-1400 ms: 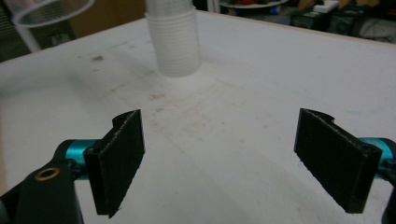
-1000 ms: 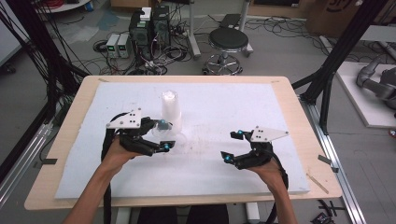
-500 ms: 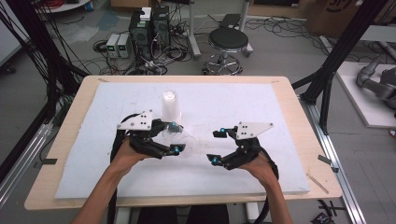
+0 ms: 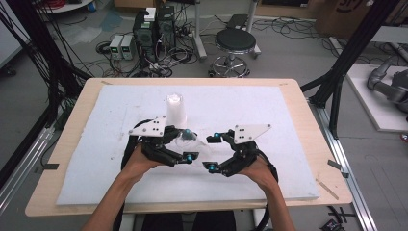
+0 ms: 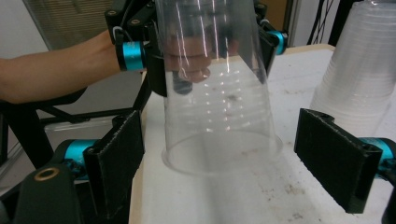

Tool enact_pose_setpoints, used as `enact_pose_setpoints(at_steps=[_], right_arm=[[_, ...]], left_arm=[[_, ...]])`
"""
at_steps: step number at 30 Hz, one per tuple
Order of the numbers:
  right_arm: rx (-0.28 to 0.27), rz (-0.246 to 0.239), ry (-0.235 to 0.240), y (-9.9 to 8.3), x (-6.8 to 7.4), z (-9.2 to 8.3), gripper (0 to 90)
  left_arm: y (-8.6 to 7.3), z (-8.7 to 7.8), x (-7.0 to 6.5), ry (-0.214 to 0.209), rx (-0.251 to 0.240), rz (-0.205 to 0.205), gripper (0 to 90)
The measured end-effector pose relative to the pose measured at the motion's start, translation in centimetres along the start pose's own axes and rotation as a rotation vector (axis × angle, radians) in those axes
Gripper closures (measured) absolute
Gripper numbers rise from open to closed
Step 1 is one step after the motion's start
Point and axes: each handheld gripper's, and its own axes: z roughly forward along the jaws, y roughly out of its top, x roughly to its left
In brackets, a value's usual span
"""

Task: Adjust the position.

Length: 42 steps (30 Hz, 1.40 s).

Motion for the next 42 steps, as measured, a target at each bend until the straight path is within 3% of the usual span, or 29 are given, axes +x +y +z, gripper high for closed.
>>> enact_pose_setpoints(at_steps=[25, 42], right_arm=[[-0.028, -0.011, 0.035, 0.3, 0.3, 2.0, 15.4], [-0.026, -0.037, 0.027, 0.3, 0.3, 2.2, 30.5]], left_arm=[[0.5, 1.2, -0.2, -0.035, -0.038, -0.006, 36.4], [0.4, 1.1, -0.2, -0.047, -0.031, 0.000, 37.0]])
